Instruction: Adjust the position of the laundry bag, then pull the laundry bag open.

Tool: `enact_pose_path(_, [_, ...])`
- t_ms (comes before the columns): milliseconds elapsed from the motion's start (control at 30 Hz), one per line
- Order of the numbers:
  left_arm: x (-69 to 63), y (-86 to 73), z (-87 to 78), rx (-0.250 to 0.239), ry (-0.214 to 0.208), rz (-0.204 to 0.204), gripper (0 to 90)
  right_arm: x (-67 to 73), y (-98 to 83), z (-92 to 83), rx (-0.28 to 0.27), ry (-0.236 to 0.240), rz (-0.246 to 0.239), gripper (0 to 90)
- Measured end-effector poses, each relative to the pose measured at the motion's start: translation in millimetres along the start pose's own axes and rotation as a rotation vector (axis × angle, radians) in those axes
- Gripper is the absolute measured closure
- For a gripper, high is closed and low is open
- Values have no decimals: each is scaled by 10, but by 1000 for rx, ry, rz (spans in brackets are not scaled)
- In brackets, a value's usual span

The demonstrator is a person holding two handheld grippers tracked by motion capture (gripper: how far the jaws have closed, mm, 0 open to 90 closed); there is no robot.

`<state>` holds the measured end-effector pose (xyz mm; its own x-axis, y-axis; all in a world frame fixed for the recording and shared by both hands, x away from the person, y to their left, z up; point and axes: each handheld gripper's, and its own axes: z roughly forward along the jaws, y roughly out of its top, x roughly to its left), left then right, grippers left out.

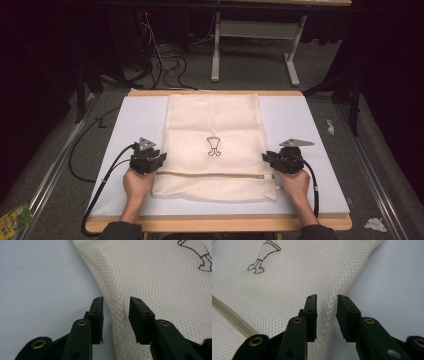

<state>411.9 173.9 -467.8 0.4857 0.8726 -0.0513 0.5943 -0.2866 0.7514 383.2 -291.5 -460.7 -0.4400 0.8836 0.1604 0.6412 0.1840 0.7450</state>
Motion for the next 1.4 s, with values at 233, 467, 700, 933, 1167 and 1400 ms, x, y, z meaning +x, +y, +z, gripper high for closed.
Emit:
enact_pose_path(233, [-8, -51, -55, -27, 11, -5, 548, -22, -67, -45, -39, -24, 15, 591])
enact_pose_path(467, [-130, -74, -206, -84, 0, 33, 521, -51, -126, -130, -76, -32, 34, 530])
enact_pose_path(700, [-291, -133, -236, -104, -32, 68, 507, -42, -191, -170, -102, -17, 52, 485])
enact_pose_path(933, [-563, -193, -201, -120, -71, 116, 490, 28, -281, -164, -73, 7, 56, 465])
enact_pose_path(1167, [-787, -173, -114, -117, -112, 155, 479, 85, -316, -84, -34, 18, 45, 455])
enact_pose_path(1400, [-930, -141, -22, -105, -135, 167, 471, 162, -295, 12, 6, 33, 35, 454])
